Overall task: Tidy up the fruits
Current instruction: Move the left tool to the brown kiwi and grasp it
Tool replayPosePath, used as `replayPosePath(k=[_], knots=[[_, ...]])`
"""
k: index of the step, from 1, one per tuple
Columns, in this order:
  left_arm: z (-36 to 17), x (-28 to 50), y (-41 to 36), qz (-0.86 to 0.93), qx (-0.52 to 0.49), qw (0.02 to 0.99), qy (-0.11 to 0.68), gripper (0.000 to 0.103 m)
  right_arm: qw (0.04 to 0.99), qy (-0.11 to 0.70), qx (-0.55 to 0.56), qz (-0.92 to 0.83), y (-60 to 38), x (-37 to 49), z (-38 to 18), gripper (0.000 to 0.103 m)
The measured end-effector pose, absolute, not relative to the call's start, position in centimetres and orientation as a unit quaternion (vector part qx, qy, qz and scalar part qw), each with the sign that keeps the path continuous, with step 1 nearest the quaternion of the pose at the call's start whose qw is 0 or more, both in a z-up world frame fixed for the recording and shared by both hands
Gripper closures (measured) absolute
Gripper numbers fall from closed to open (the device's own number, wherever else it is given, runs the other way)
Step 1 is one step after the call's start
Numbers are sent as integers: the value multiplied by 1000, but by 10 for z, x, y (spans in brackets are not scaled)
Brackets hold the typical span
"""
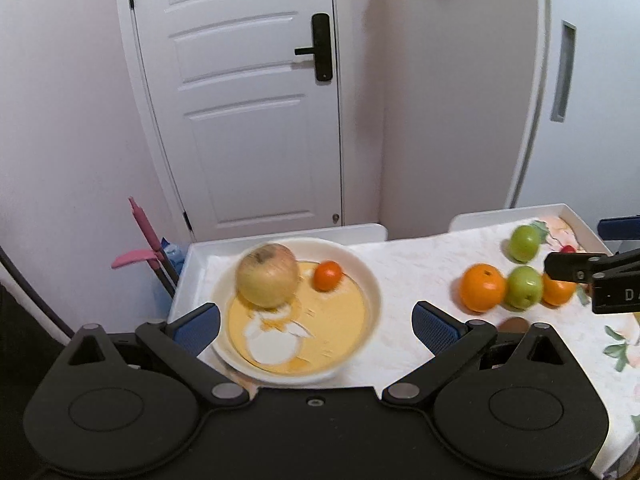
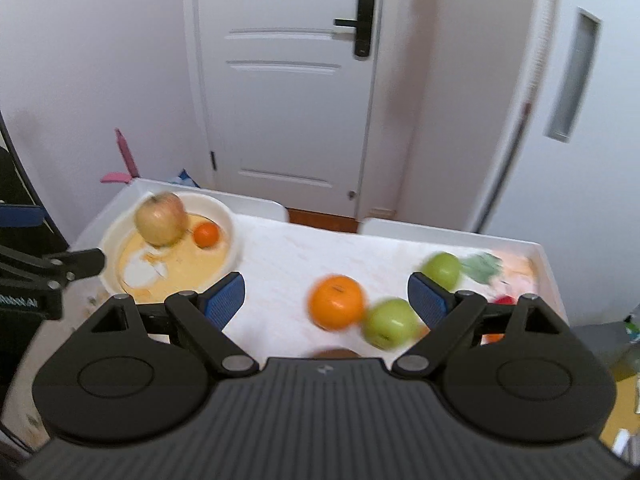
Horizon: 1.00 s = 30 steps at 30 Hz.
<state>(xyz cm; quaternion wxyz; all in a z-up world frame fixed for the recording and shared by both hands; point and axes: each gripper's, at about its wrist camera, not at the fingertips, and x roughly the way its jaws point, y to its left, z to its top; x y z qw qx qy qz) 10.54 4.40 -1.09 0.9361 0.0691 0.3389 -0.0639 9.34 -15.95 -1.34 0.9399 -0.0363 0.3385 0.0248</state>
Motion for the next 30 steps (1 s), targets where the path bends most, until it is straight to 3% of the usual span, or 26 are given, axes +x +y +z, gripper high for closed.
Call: replayPosePath(k=[10,21,30], knots=[[-25,83,-34,-73,47,931,354,0,933,355,-32,50,-246,67,-34,0],[-76,92,-100,-94,48,923,370,0,924,367,-36,99,-299,86,-87,0],[-127,122,-127,-124,83,907,393,13,923,363,-50,119,-310,109,-124,2]])
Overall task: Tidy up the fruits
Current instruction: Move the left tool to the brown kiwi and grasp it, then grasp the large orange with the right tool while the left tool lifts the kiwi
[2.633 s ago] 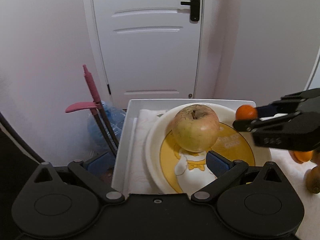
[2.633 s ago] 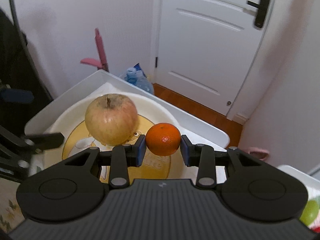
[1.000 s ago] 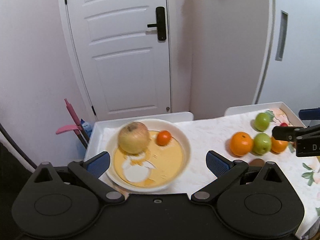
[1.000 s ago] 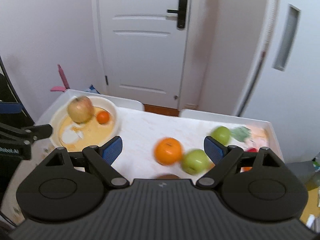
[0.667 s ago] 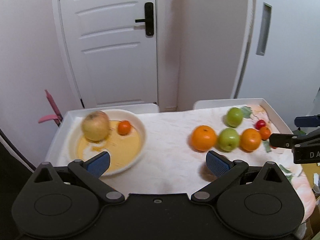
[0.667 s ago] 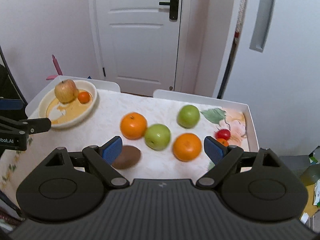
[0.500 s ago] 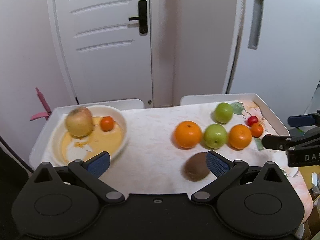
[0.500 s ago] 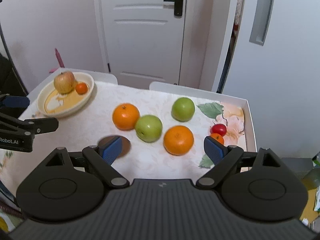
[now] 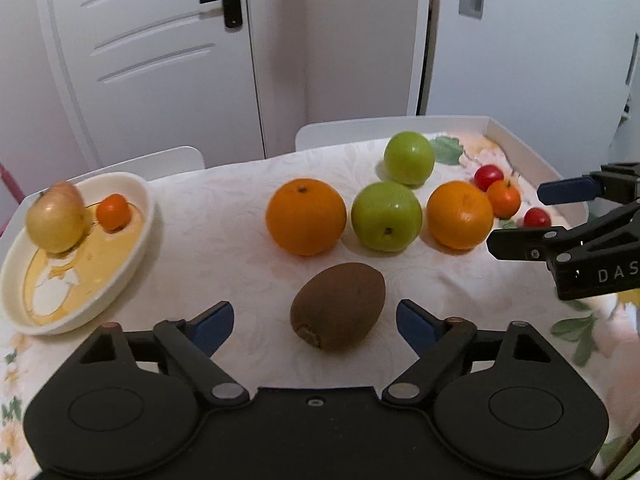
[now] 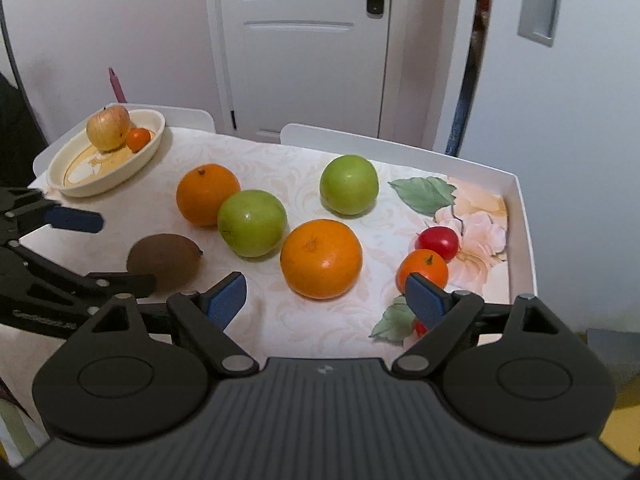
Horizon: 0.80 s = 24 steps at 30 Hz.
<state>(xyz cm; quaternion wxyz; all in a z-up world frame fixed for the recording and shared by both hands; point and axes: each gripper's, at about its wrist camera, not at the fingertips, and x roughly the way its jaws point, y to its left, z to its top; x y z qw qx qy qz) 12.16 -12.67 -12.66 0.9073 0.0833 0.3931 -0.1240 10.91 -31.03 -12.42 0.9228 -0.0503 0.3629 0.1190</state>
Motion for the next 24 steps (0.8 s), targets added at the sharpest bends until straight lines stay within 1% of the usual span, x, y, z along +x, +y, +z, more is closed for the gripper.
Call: replayPosePath(k=[3,5,7,12,16,24], knots=[[-135,129,-130,-133,86,904,397,14,919,372,-51,121,-309,115,-134,3],[-139,133,-132,-140,82,902,399,18,917,377,-48,123,-310,118,-140,3],[-142,136,-135,-140,87,901,400,28,916,379,-46,124,-309,120,-142,3],[-148,139,-138,-147,83,899,403,40,916,379,-43,128,-308,126,-146,3],[-148,136,-139,-145,87,903,396,43,916,375,-44,132,-307,131,-149,3],[-146,131,-134,-137,75,905,397,44,919,370,-57,128,-302,140,-152,9]])
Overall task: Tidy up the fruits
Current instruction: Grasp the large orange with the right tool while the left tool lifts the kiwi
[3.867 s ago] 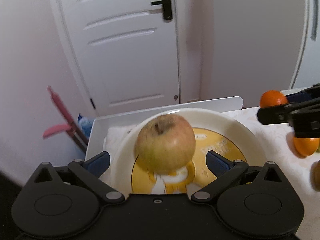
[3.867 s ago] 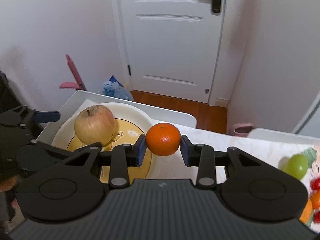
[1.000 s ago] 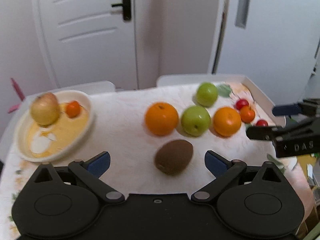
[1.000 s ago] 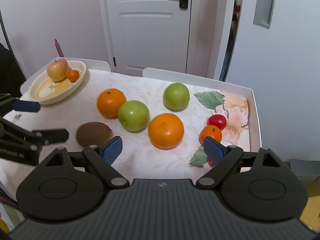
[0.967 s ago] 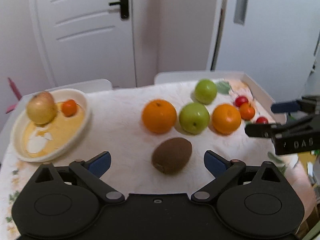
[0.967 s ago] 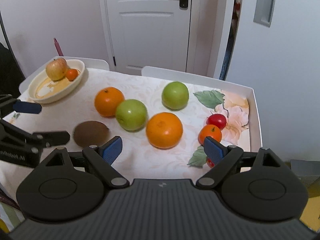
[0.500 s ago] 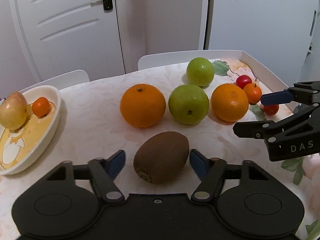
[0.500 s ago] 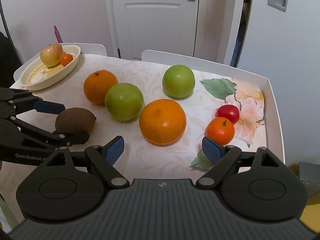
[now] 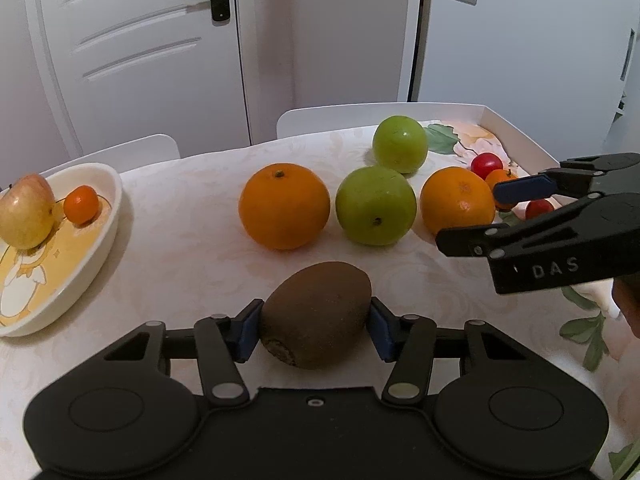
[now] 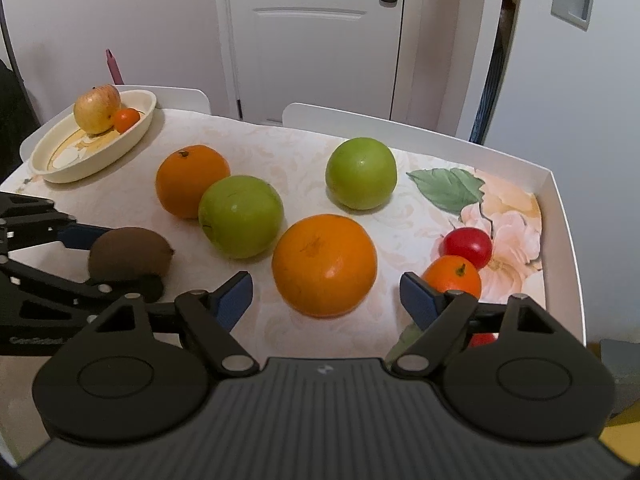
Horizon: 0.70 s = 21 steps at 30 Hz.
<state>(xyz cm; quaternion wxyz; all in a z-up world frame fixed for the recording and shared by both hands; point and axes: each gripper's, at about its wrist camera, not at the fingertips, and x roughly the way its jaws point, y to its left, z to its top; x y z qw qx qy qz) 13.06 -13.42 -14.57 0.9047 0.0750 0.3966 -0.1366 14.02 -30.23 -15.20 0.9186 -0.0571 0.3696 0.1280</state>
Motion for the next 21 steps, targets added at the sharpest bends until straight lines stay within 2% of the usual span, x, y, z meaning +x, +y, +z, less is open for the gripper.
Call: replayPosePath(k=[8,9,10,13,21], knots=[[-141,125,-128,-127,69,908,393,45,918,368,-70,130,-298,148,-157,10],[-141,124,-127,-126,67,909,392,45,918,368,-73,129,-297,149,-157,12],[-140,123,-125,-125,65,909,391,45,917,370,-76,128,-296,150,-158,20],[-137,120,-122,-120,60,912,388,45,914,378,-77,127,-295,153,-161,28],[-122,110,-113,-101,39,920,377,45,915,378,-64,122,-296,148,-155,30]])
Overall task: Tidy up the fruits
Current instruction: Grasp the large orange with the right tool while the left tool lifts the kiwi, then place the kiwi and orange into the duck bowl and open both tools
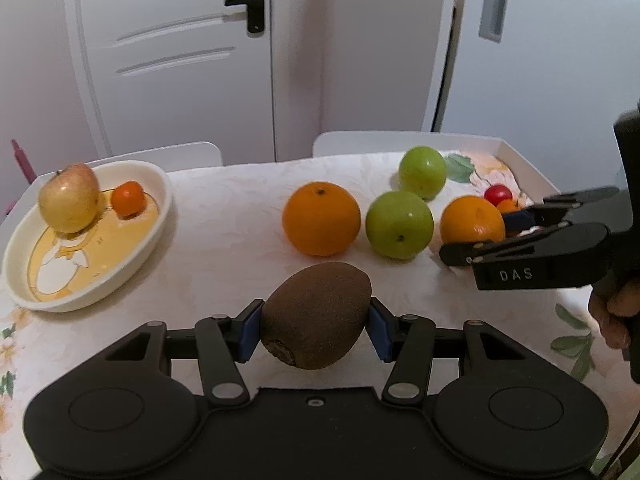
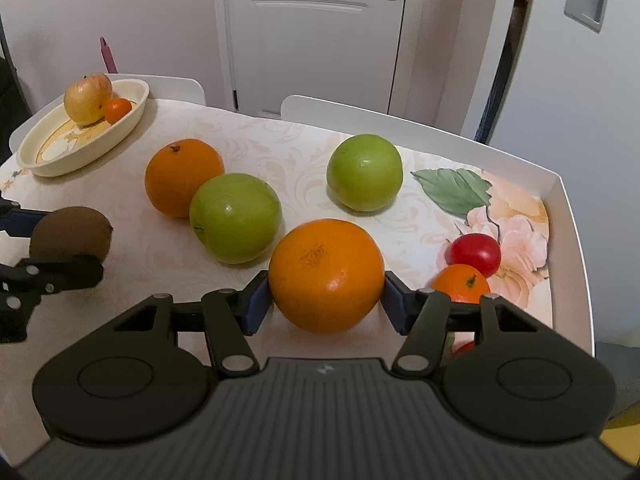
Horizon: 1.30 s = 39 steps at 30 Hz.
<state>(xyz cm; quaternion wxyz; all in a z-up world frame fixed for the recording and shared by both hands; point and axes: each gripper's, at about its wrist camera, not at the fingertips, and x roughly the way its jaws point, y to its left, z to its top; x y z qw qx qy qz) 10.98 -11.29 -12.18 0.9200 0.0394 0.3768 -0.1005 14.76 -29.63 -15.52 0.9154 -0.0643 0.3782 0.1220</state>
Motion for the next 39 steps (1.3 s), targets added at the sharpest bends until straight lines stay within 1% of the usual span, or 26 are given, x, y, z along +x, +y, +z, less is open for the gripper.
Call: replayPosePath(k=[6,18,30,39], knots=[[-104,98,-105,-87,24,926,365,45,920,368,-60,124,-295,137,-136,30],[-53,73,-72,-71,-1,941,331,45,929,343,-42,130,-267,112,-76,30],[-15,76,4,-37,-4,946,321,45,935,326,-20,139,-199,110,-29,30],[-12,106,60,-33,9,944,328,45,932,333,-15,141,-138,125,-23,30]])
